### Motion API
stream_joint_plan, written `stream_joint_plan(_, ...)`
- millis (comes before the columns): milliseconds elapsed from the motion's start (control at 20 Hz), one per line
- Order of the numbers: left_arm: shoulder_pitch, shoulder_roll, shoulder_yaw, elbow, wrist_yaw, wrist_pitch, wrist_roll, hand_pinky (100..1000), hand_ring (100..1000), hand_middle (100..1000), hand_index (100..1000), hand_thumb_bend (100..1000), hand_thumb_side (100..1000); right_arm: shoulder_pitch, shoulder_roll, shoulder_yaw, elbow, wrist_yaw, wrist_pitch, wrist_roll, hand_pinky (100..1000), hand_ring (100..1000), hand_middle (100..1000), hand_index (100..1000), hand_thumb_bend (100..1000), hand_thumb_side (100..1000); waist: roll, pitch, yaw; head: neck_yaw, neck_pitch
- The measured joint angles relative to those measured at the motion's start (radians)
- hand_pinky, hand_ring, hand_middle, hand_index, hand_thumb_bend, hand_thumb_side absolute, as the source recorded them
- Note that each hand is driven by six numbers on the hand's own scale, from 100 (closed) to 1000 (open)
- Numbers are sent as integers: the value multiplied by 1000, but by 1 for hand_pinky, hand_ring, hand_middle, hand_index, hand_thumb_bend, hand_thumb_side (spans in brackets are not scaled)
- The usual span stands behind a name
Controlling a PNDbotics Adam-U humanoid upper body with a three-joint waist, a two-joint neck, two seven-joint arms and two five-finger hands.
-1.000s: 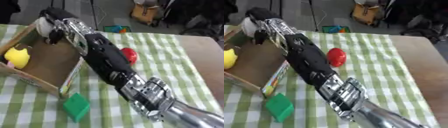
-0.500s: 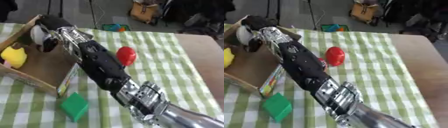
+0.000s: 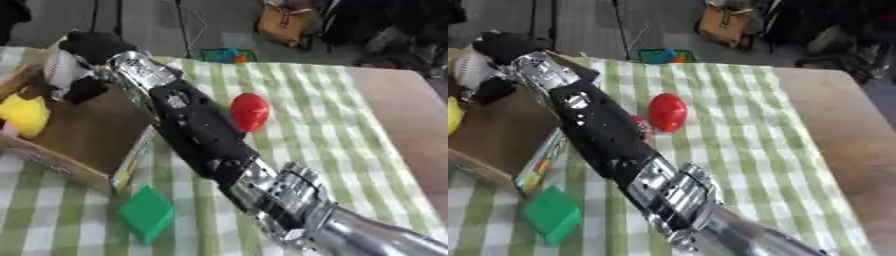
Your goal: Pick up objects on the table and place them in the box.
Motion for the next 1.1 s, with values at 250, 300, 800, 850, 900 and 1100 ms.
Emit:
stream_joint_plan(250,0,-4,0,0,-1,0,1,723,570,646,704,100,1000,7,0,2,0,43,9,-19,1000,1000,1000,1000,411,899,1,0,0,-7,-1)
stream_joint_plan(300,0,-5,0,0,-2,1,2,724,570,646,704,100,1000,7,0,3,0,54,10,-21,1000,1000,1000,1000,453,1000,1,0,0,-8,-1)
stream_joint_plan(800,0,-8,0,0,-4,3,4,723,569,644,703,100,1000,15,0,-37,1,-166,93,-78,880,1000,1000,1000,100,1000,7,0,-7,-20,-1)
stream_joint_plan(850,0,-8,0,0,-4,3,4,723,569,644,703,100,1000,15,0,-37,1,-179,103,-83,880,1000,1000,1000,100,1000,7,0,-7,-22,-3)
stream_joint_plan(900,0,-8,0,0,-4,3,5,723,568,644,703,100,1000,15,0,-37,1,-192,111,-87,866,990,1000,1000,155,838,8,0,-7,-23,-4)
stream_joint_plan(1100,0,-8,0,0,-4,3,5,721,567,642,702,100,1000,16,-1,-28,1,-196,134,-100,909,1000,1000,1000,418,656,13,-1,-9,-26,-8)
